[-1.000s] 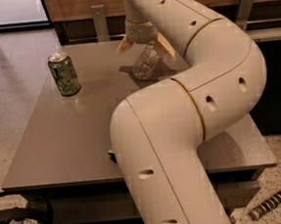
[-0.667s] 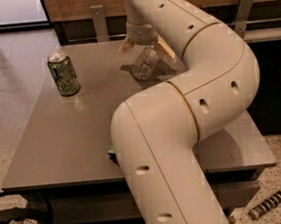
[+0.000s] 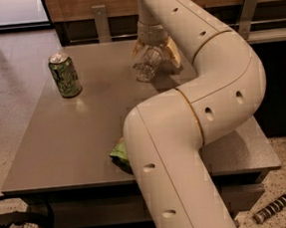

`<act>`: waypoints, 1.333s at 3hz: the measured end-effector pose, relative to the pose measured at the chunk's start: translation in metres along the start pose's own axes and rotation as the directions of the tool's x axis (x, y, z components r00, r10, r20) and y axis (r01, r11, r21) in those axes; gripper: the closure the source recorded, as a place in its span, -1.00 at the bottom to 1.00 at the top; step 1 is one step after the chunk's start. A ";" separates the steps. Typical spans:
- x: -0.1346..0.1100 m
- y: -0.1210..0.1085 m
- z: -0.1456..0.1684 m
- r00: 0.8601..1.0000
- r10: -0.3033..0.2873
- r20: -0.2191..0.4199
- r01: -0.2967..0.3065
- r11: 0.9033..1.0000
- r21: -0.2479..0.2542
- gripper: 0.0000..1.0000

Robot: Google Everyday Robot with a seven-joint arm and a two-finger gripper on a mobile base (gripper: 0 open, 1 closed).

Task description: Place water bottle upright

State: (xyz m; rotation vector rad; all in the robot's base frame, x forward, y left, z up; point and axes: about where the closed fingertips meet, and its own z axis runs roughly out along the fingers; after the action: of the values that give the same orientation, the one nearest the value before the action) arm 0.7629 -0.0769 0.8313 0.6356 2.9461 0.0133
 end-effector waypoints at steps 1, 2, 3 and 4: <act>-0.007 0.002 0.003 1.000 0.014 0.013 -0.014 1.000 -0.020 -0.06; -0.010 0.004 0.006 1.000 0.015 0.022 -0.014 0.999 -0.029 0.40; -0.014 0.007 0.010 0.999 0.014 0.031 -0.013 0.999 -0.038 0.88; -0.014 0.008 0.010 0.999 0.014 0.032 -0.013 0.999 -0.039 1.00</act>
Offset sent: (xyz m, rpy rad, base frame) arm 0.0027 -0.0037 -0.0007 0.0113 -0.0054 -0.0156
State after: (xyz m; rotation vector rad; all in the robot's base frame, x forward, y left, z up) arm 0.7801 -0.0760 0.8234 0.6442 2.9031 0.0601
